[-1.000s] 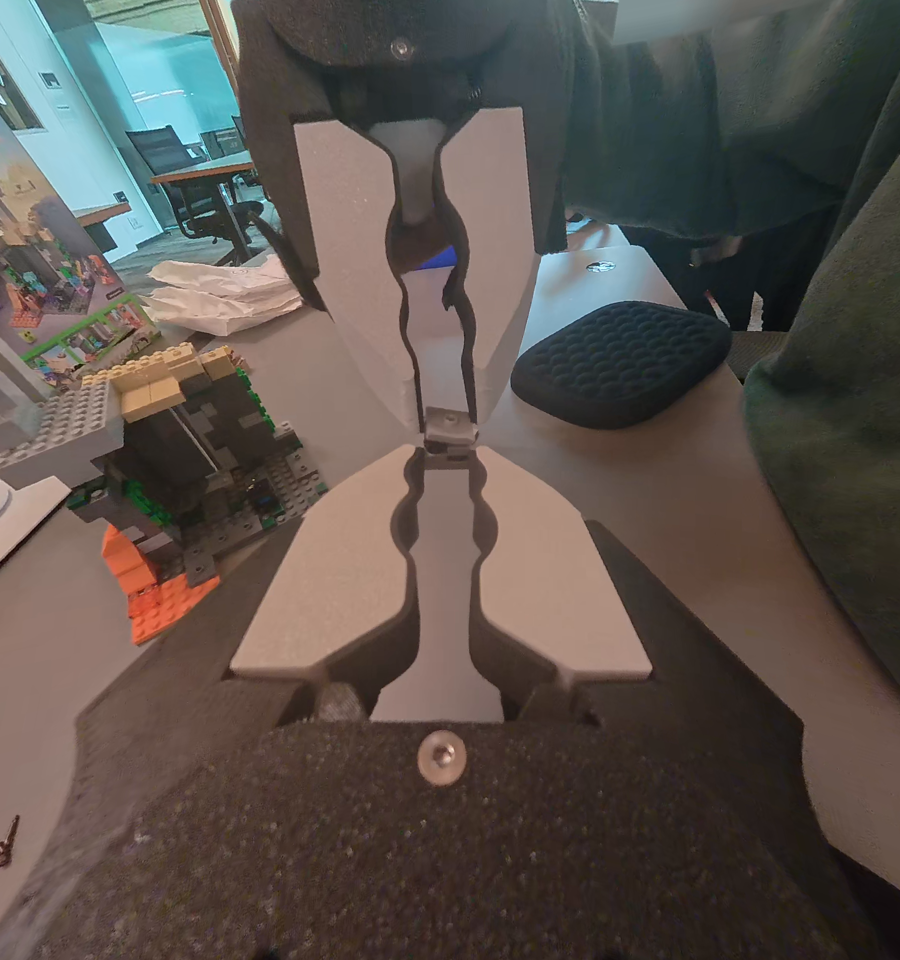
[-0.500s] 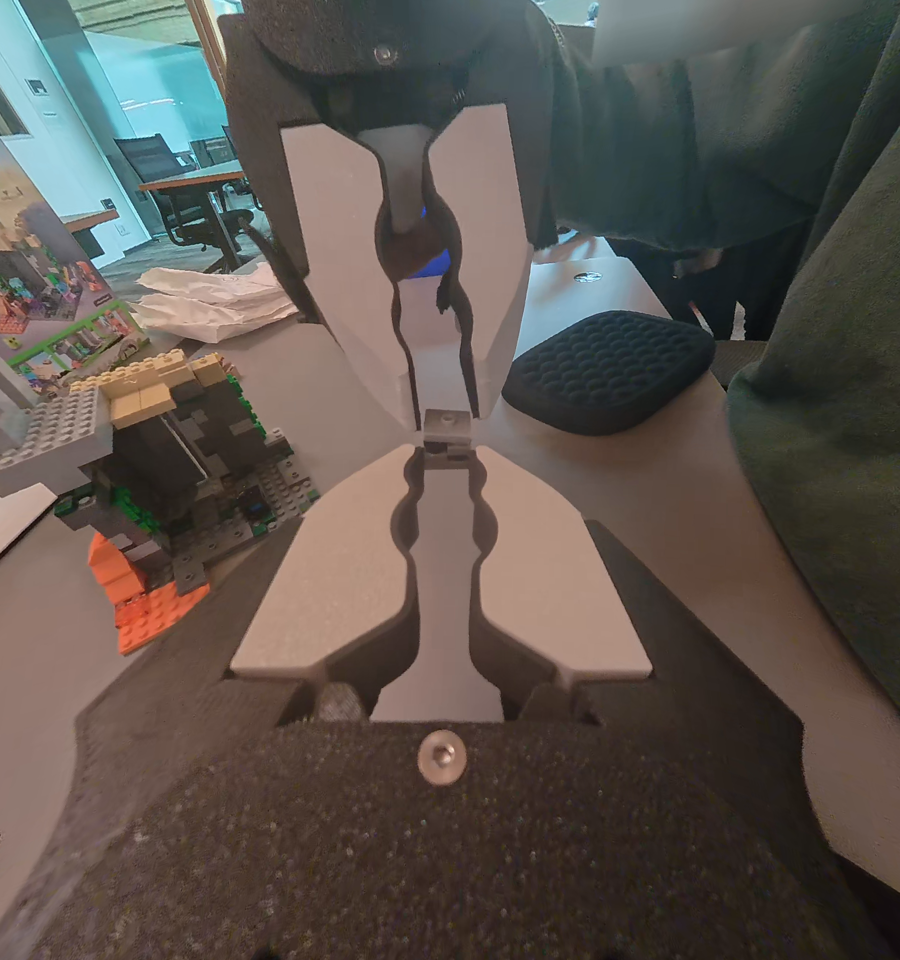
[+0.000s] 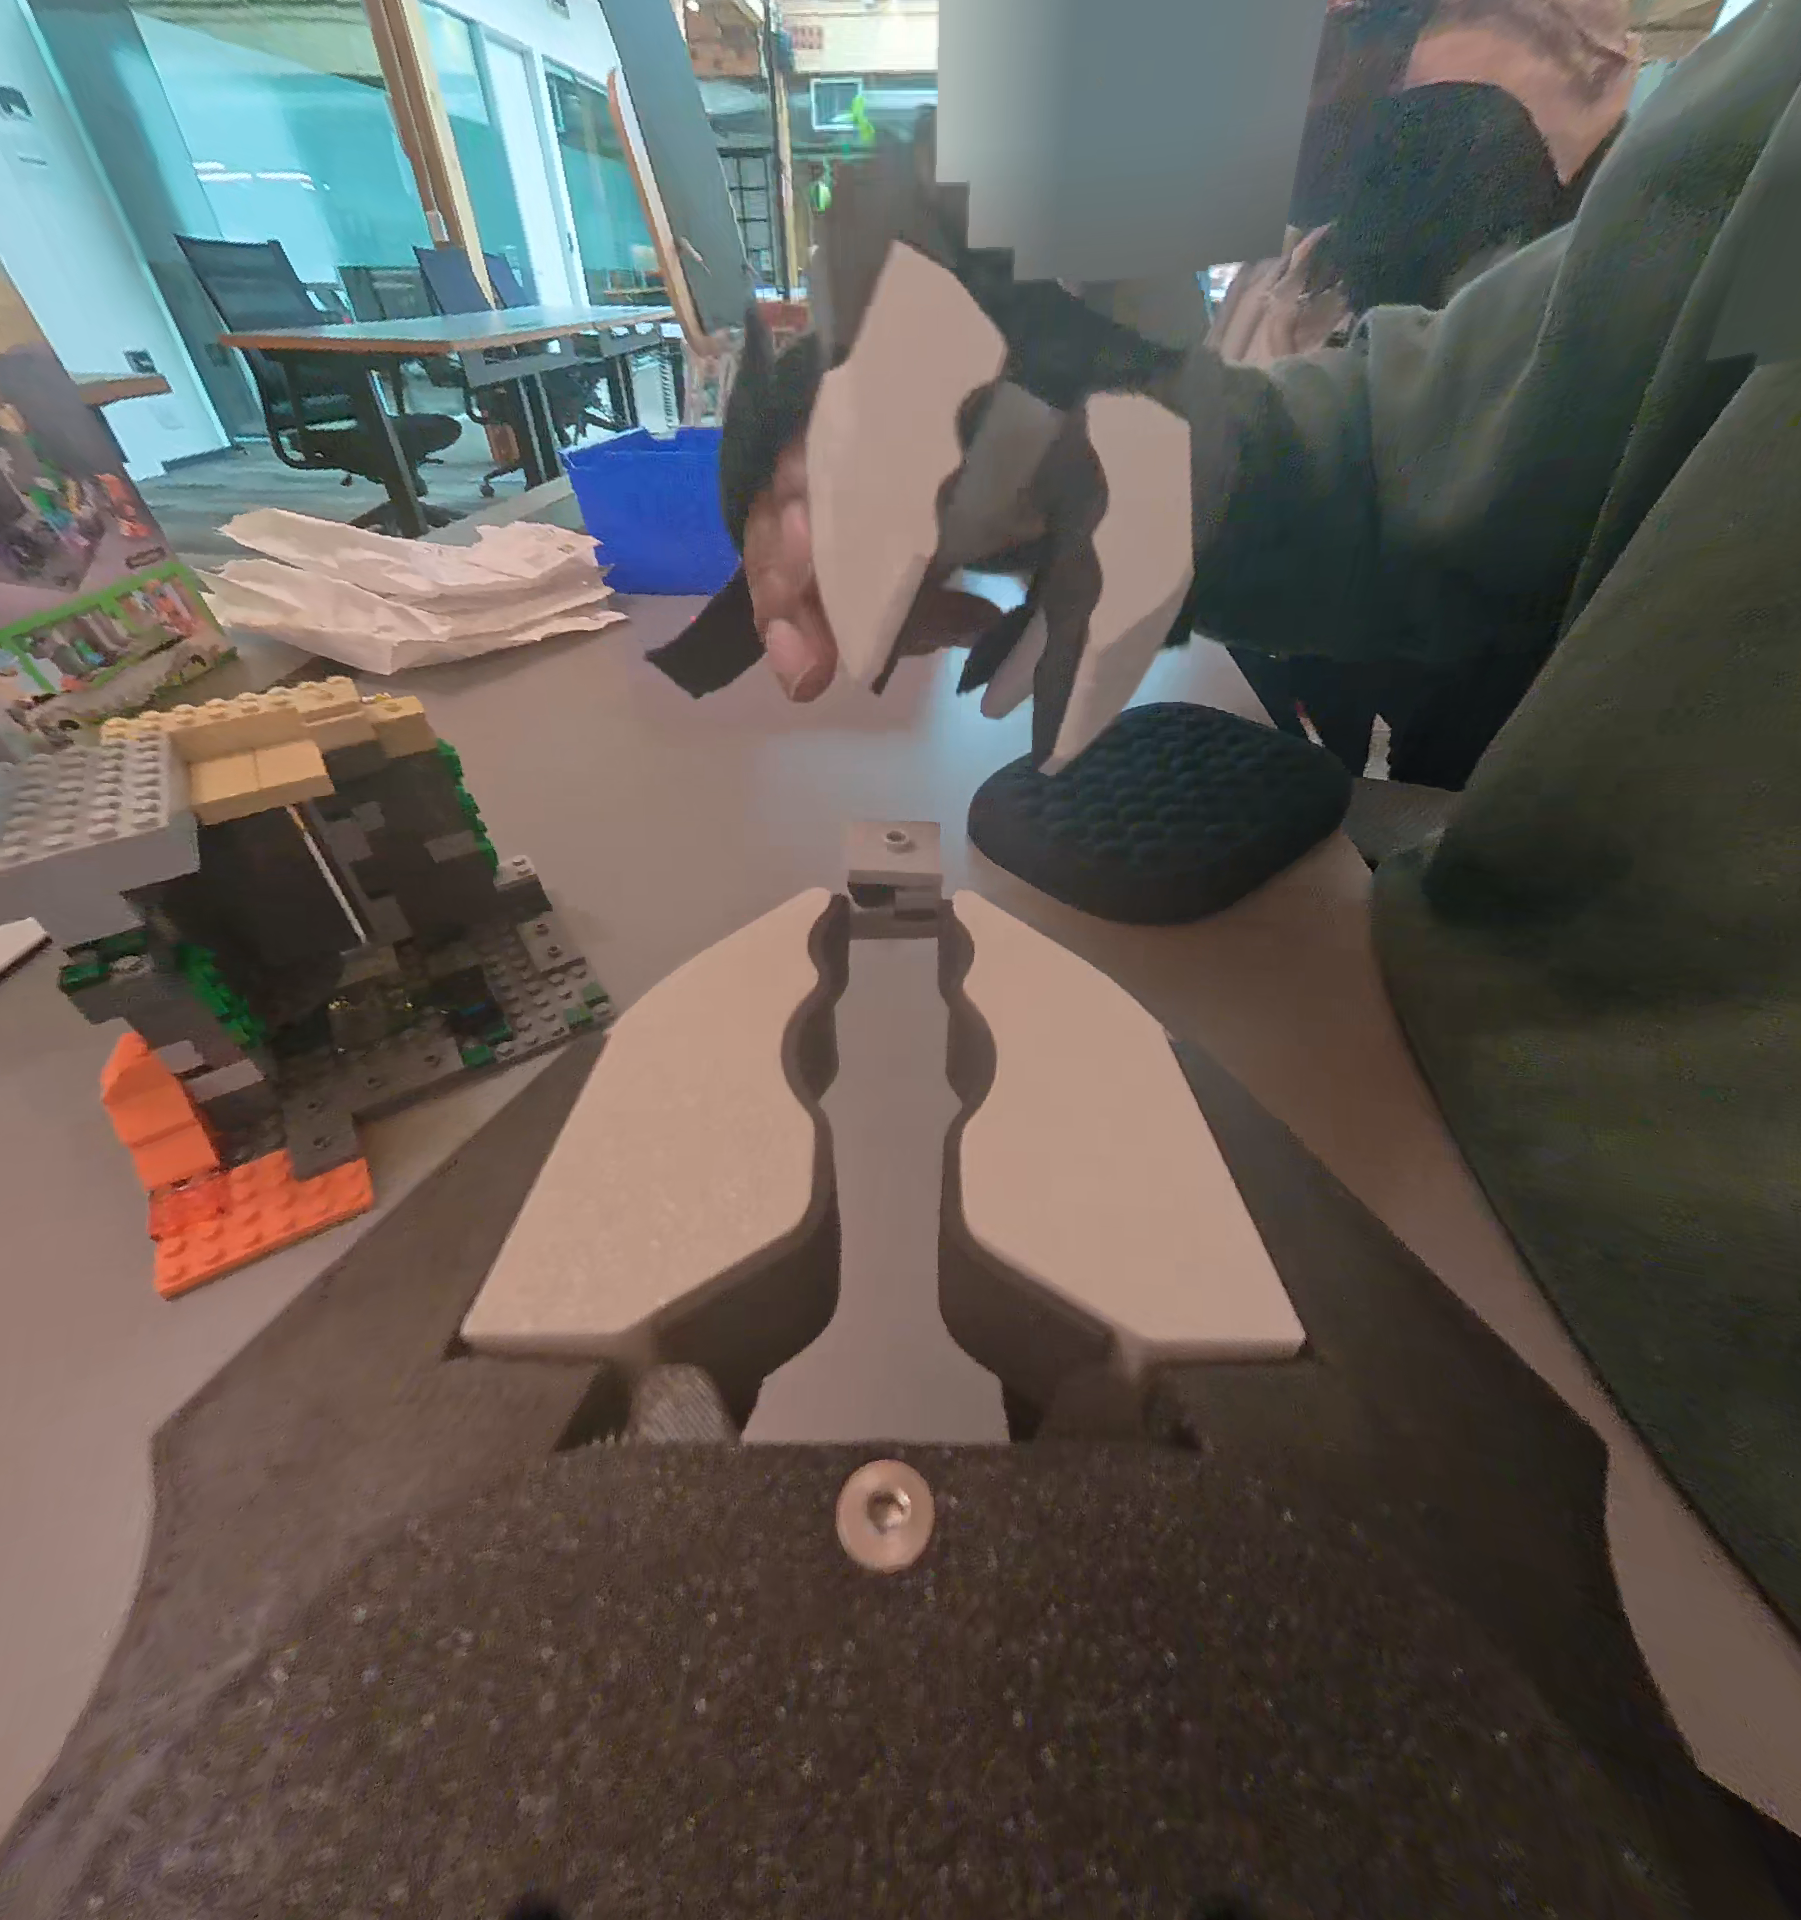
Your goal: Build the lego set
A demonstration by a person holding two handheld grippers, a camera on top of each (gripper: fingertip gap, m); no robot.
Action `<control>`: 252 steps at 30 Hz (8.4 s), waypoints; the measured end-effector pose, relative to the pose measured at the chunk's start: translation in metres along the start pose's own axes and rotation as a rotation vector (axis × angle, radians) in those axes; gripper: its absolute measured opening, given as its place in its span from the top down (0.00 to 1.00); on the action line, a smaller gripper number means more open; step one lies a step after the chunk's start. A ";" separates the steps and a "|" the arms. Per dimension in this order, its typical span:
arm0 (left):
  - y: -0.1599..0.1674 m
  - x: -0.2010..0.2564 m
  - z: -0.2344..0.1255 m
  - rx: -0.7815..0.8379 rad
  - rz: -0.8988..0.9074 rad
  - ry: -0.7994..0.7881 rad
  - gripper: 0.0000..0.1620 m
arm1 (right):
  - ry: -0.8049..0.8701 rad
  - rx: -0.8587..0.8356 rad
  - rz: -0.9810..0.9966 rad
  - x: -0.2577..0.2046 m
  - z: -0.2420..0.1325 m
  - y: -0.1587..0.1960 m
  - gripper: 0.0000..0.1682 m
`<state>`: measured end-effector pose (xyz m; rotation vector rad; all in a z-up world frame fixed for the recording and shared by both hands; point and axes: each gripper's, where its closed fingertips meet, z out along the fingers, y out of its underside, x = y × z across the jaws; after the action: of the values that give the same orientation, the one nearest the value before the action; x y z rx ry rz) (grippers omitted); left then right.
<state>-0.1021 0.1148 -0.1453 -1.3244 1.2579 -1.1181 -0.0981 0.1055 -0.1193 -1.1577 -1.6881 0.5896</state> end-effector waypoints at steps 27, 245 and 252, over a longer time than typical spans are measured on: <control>-0.012 0.030 -0.005 0.077 -0.289 0.314 0.90 | 0.237 -0.007 -0.570 -0.017 0.024 -0.005 0.89; -0.024 0.027 0.016 -0.074 0.618 -0.267 0.90 | -0.587 0.506 1.262 -0.025 0.006 -0.013 0.89; -0.024 0.028 0.015 -0.029 0.474 -0.196 0.81 | -0.376 0.378 0.744 -0.026 0.001 -0.010 0.91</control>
<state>-0.0826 0.0874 -0.1231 -1.0500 1.3510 -0.6244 -0.1009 0.0776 -0.1229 -1.4363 -1.3083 1.5968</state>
